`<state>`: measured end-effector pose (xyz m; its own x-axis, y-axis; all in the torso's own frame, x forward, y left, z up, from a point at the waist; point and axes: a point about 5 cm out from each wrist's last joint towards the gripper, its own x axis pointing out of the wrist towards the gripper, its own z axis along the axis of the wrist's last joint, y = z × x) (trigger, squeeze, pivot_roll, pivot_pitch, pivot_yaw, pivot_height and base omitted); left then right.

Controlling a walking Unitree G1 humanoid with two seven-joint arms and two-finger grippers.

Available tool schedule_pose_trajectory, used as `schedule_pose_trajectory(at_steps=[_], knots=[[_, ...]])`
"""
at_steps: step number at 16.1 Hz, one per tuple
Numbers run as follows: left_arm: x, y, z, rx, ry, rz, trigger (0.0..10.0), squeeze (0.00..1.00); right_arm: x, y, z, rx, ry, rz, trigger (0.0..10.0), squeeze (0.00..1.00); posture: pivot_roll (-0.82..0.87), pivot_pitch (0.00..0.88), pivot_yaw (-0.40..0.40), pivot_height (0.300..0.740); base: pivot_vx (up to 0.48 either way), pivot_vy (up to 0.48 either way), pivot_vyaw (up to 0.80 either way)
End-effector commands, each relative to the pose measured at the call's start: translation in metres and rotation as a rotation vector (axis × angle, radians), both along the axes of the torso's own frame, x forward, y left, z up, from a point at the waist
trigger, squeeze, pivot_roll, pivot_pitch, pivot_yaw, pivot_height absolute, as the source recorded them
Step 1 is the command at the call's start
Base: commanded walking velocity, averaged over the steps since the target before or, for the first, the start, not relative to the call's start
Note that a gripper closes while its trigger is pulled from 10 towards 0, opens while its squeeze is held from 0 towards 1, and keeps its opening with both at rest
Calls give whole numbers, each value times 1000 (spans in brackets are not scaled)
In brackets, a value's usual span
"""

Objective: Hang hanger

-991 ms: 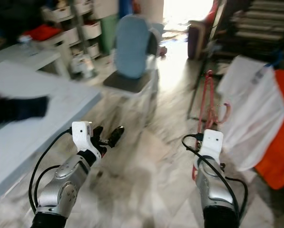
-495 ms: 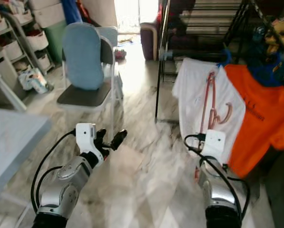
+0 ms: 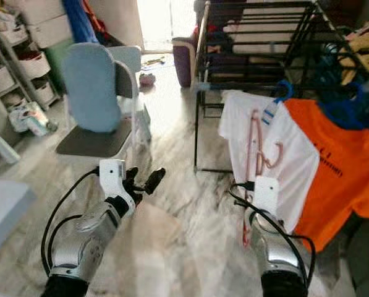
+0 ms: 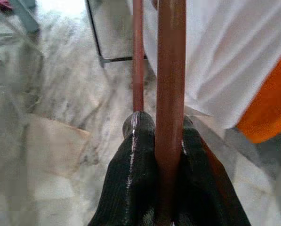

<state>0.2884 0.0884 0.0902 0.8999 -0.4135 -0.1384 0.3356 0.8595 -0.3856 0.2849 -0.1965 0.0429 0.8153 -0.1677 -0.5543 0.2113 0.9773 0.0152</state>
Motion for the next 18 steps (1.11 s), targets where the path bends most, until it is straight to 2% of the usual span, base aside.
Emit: schedule_pose_trajectory(at_steps=[1,8,15,18], knots=[[0,4,1,-3,-2,18,10000,0,3,15,0,45,5,42,10000,0,-144,0,37,740,405,255,0],[2,-1,1,7,-2,-8,10000,0,-2,23,-7,60,70,110,10000,0,-147,0,41,740,376,297,0],[0,-3,1,20,-12,-26,10000,0,0,21,-6,35,72,114,10000,0,-139,0,33,740,470,0,0],[0,-3,0,45,-13,-38,10000,0,1,19,-4,-4,61,119,10000,0,-140,0,34,740,480,0,0]])
